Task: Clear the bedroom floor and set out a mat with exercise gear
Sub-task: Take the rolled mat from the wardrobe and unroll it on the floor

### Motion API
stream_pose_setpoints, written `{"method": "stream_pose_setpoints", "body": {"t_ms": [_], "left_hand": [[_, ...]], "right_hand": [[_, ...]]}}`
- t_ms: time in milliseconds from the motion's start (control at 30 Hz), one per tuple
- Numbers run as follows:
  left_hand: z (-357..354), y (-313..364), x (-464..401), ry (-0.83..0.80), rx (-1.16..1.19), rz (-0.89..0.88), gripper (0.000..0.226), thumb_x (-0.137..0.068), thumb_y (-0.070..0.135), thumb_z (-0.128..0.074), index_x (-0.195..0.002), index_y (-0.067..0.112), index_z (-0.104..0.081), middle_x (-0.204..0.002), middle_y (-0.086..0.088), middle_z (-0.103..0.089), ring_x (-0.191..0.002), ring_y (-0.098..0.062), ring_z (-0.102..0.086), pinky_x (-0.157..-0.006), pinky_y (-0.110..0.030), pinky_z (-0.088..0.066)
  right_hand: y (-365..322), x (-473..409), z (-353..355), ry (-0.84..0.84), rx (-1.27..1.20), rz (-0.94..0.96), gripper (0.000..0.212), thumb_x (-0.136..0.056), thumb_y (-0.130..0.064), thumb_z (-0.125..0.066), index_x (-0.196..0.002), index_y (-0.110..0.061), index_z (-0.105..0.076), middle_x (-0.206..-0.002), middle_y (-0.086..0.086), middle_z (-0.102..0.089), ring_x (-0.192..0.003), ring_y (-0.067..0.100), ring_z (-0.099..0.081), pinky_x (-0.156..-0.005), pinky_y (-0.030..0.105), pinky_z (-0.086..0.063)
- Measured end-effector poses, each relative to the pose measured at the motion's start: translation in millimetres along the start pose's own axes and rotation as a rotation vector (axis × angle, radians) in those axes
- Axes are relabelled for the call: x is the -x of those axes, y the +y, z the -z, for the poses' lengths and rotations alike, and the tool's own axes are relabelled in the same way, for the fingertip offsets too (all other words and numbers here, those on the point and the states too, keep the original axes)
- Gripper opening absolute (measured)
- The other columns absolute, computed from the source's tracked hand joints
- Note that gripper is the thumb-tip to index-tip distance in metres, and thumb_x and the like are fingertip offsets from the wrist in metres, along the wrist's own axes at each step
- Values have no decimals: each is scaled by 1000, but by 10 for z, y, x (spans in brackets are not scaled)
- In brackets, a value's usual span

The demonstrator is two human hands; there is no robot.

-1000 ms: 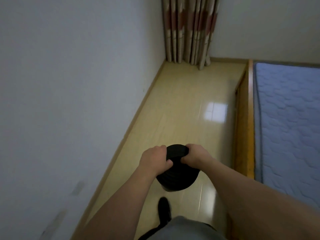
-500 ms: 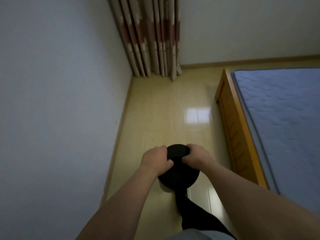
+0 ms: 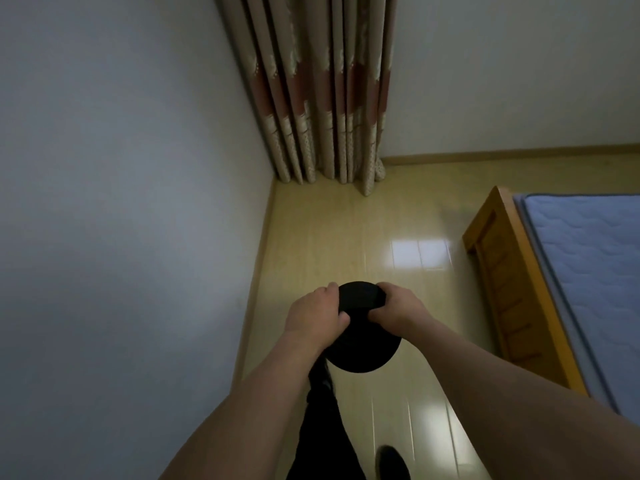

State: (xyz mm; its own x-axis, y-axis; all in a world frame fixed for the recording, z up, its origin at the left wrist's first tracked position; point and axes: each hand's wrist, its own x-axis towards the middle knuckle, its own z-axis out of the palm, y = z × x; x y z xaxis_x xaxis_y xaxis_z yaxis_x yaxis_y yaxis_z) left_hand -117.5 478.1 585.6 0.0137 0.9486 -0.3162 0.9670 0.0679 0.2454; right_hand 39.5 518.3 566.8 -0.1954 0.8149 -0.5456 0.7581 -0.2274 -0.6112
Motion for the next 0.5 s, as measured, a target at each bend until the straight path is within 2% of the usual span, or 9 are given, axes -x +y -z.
{"method": "stream_pose_setpoints", "body": {"t_ms": [200, 267, 400, 500], "left_hand": [[341, -883, -1337, 4, 18, -38, 29, -89, 29, -49, -115, 14, -49, -98, -4, -61, -81, -22, -61, -59, -31, -42], [440, -1113, -1756, 15, 13, -53, 31, -89, 28, -48, -117, 13, -50, -102, -4, -61, -83, -22, -61, -60, -30, -42], [470, -1512, -2636, 24, 7, -60, 34, -91, 25, -50, -122, 12, -48, -108, -5, -62, -88, -22, -63, -66, -31, -48], [270, -1771, -3251, 45, -44, -10, 43, -94, 27, -50, -132, 10, -44, -112, -5, -62, -94, -21, -63, -70, -30, -47]], "right_hand": [[-830, -1378, -19, 1, 48, -27, 34, -77, -23, -65, -110, -24, -57, -90, -3, -64, -79, 14, -63, -68, 28, -54], [-1072, -1785, -14, -3, 137, -32, 35, -78, -26, -64, -111, -23, -53, -93, -2, -63, -80, 15, -62, -69, 29, -55], [-1452, -2678, 9, 46, 505, 211, 47, -82, -32, -61, -125, -22, -44, -114, 1, -57, -95, 21, -61, -75, 32, -53], [-1455, -3408, -129, 51, 443, 279, 51, -86, -26, -59, -134, -22, -41, -125, 2, -55, -106, 23, -58, -86, 33, -51]]}}
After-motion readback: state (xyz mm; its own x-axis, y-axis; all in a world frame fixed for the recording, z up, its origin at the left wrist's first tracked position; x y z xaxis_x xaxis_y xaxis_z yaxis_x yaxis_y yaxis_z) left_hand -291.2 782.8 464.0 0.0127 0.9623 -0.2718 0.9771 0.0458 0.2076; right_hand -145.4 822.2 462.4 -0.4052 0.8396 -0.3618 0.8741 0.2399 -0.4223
